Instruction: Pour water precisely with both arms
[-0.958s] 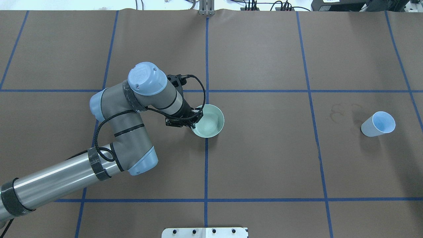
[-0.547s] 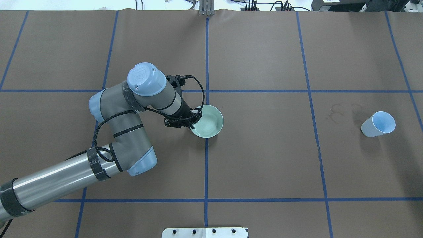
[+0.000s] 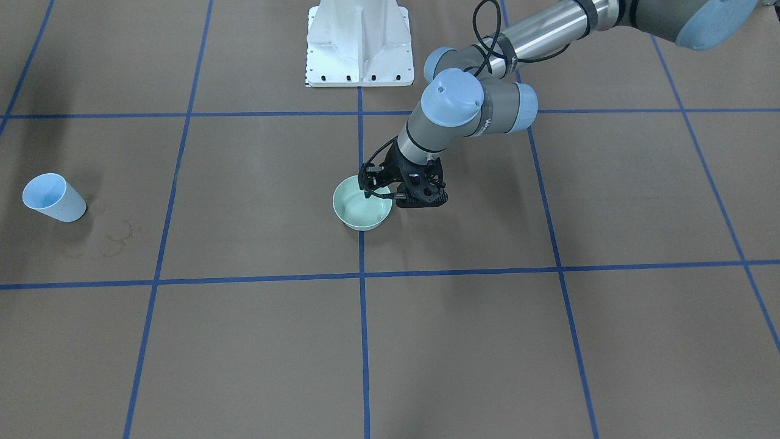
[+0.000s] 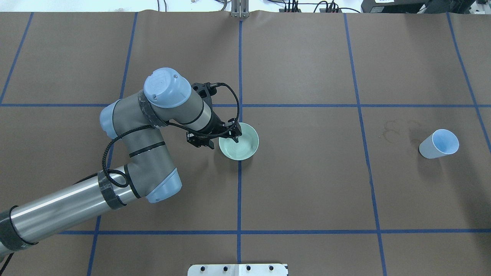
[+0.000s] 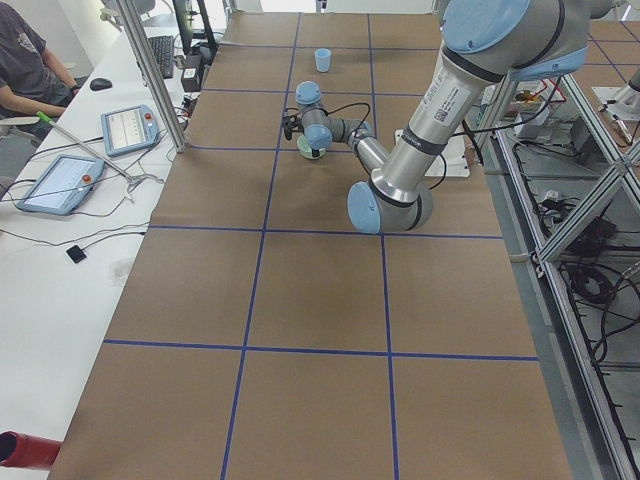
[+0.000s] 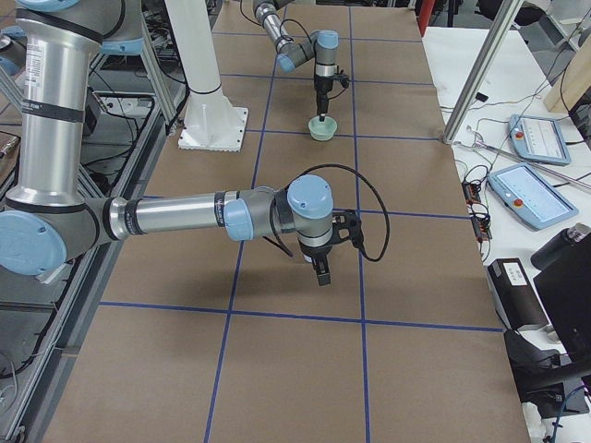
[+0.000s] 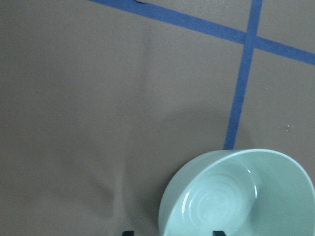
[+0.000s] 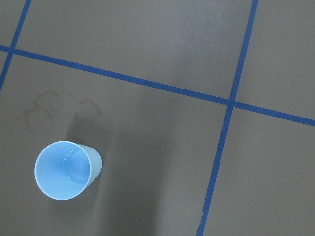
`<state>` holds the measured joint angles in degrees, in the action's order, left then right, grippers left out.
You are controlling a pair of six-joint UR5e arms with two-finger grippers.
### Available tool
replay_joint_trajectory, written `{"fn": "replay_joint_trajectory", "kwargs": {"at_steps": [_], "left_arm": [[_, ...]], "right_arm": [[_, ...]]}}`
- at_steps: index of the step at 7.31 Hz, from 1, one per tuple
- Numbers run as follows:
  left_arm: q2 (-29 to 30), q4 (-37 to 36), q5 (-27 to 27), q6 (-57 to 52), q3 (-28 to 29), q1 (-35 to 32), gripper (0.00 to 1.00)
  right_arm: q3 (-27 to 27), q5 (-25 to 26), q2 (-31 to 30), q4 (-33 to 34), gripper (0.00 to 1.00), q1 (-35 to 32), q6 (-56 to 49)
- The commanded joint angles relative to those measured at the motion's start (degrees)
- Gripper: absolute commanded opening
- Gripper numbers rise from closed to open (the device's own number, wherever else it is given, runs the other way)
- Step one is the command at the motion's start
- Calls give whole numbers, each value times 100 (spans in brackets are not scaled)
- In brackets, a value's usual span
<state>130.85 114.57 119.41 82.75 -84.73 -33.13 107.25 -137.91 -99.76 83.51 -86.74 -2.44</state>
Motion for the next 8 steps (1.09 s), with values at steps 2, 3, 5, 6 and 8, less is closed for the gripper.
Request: {"fn": "replay_joint_trajectory", "kwargs": {"at_steps": [2, 3, 5, 6, 8], "left_arm": [[-121, -1293, 126, -22, -1210, -272, 89], [-243, -1297, 117, -31, -1265, -308, 89], [-560, -1288, 109, -75, -1432, -518, 88], [-596, -1288, 109, -66, -1458, -554, 89], [-657, -1288, 91, -66, -1494, -554, 89]], "right_arm": [[-11, 10, -148, -1628, 100, 743, 1565], [-54, 175, -245, -2420, 100, 1234, 2015], [-55, 657, -377, -3476, 100, 1938, 2511], [-107, 834, -761, -4257, 100, 2107, 2512], [-972, 1160, -1116, -6320, 100, 2162, 2520]]}}
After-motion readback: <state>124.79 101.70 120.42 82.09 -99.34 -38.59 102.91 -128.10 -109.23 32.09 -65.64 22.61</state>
